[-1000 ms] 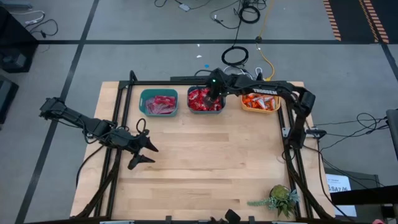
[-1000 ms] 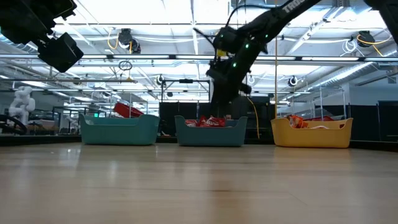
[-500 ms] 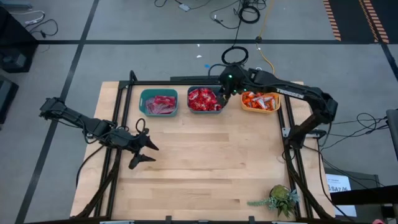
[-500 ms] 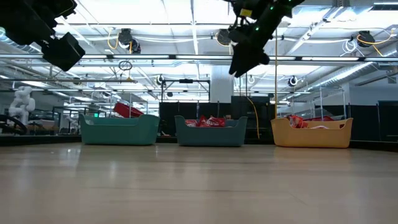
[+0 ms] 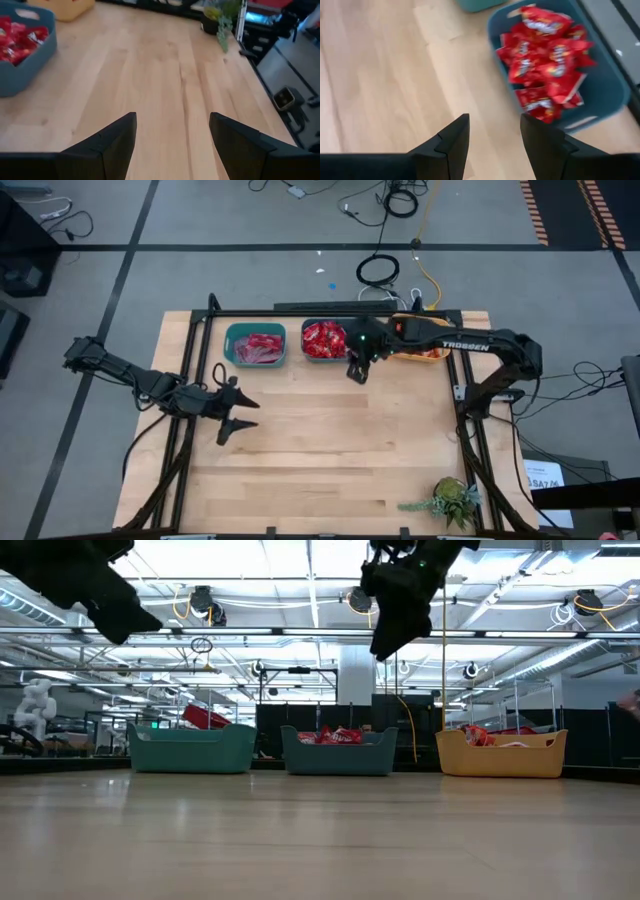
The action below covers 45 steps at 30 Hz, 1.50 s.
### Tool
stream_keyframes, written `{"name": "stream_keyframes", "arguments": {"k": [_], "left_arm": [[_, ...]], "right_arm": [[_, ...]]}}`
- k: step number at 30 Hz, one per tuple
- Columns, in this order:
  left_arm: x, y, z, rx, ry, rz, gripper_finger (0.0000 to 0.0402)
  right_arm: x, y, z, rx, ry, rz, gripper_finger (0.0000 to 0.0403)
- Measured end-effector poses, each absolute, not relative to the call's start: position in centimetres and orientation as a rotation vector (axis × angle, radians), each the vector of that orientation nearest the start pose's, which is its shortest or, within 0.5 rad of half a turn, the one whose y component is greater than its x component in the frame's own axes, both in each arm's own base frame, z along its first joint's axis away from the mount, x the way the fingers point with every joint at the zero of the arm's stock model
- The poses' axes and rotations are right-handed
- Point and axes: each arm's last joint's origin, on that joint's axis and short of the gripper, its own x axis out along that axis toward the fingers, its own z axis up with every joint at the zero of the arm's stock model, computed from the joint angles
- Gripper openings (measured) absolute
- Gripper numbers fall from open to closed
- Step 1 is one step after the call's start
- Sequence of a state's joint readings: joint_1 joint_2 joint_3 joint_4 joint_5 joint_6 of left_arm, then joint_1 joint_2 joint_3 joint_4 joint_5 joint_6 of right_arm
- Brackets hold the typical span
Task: Sort candy
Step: Return to Home Position
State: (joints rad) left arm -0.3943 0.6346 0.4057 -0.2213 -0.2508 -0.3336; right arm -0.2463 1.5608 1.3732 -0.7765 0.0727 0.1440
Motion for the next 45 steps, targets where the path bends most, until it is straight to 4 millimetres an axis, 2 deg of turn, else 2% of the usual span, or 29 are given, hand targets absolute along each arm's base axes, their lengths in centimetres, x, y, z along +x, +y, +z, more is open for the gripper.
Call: {"name": "stream_keyframes", "arguments": {"k": [9,16,24,33,39,45], "left_arm": [[14.1,-4.3,22.4,-0.195,0.398,0.015,0.0261],[14.2,-3.6,22.4,-0.195,0.397,0.058,0.0261],[14.3,-3.2,22.4,-0.151,0.396,0.080,0.0261],[14.2,-2.8,22.6,-0.099,0.377,0.110,0.0261],[13.0,-2.5,23.7,-0.028,0.291,0.095,0.0261],[11.7,-1.3,24.7,-0.012,0.179,0.153,0.0261]], "right_arm": [[31.9,-3.9,27.7,0.157,0.989,-0.247,0.0169],[31.6,-1.9,25.2,0.157,1.029,-0.216,0.0169],[30.5,-1.8,23.4,0.247,1.120,-0.281,0.0169],[30.7,-1.8,23.5,0.215,1.100,-0.253,0.0169],[31.4,-1.7,23.9,0.160,1.038,-0.178,0.0169],[32.0,-1.8,24.2,0.130,0.967,-0.154,0.0169]]}}
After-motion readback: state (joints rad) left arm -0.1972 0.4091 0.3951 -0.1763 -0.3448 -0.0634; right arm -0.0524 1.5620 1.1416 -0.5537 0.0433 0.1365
